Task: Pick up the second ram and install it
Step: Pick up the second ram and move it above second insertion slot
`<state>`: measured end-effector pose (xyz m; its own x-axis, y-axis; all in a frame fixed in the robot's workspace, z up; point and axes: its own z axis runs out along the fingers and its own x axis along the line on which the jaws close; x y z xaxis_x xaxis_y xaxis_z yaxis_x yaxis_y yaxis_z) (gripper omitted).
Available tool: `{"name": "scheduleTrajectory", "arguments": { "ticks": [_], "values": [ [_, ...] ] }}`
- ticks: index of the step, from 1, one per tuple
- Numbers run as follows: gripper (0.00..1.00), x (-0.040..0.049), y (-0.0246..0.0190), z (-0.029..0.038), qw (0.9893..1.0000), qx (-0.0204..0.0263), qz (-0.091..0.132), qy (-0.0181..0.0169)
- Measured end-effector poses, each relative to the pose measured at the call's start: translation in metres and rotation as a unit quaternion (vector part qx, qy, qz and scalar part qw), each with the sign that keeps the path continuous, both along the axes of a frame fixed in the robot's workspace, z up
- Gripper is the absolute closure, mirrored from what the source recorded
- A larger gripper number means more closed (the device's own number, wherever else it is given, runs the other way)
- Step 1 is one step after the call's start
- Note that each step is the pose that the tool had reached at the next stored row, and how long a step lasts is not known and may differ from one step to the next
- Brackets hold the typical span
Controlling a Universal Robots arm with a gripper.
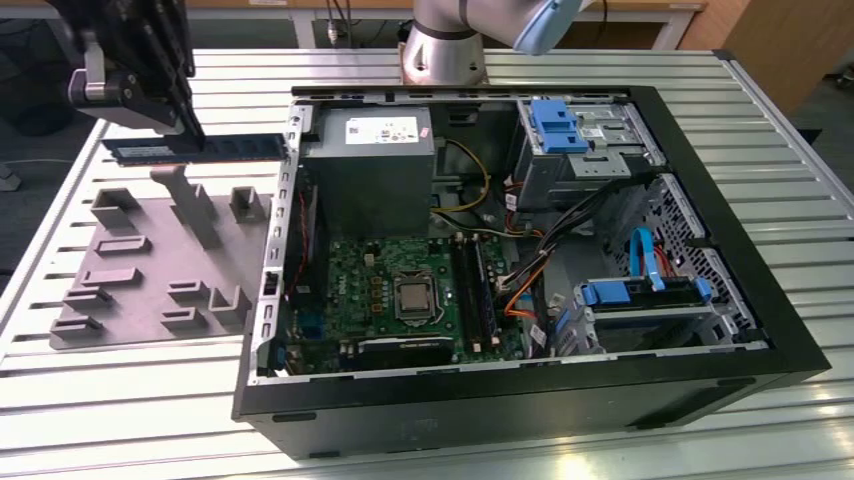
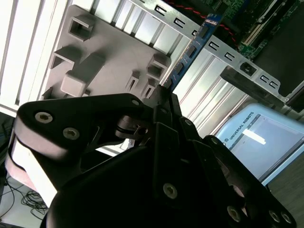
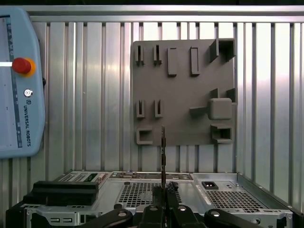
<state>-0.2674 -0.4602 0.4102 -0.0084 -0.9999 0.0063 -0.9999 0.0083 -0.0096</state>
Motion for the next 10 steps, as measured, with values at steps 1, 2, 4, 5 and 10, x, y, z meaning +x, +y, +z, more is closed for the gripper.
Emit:
{"name": "scheduleTrajectory", "arguments": {
  "ticks": [1, 2, 4, 5, 10],
  "values": [
    [0.86, 0.0005, 0.0, 0.0, 1.0, 0.0, 0.0, 0.0],
    [0.86, 0.001, 0.0, 0.0, 1.0, 0.0, 0.0, 0.0],
    [0.86, 0.0021, 0.0, 0.0, 1.0, 0.0, 0.0, 0.0],
    [0.86, 0.0027, 0.0, 0.0, 1.0, 0.0, 0.0, 0.0],
    [0.86, 0.0055, 0.0, 0.0, 1.0, 0.0, 0.0, 0.0]
  ]
}}
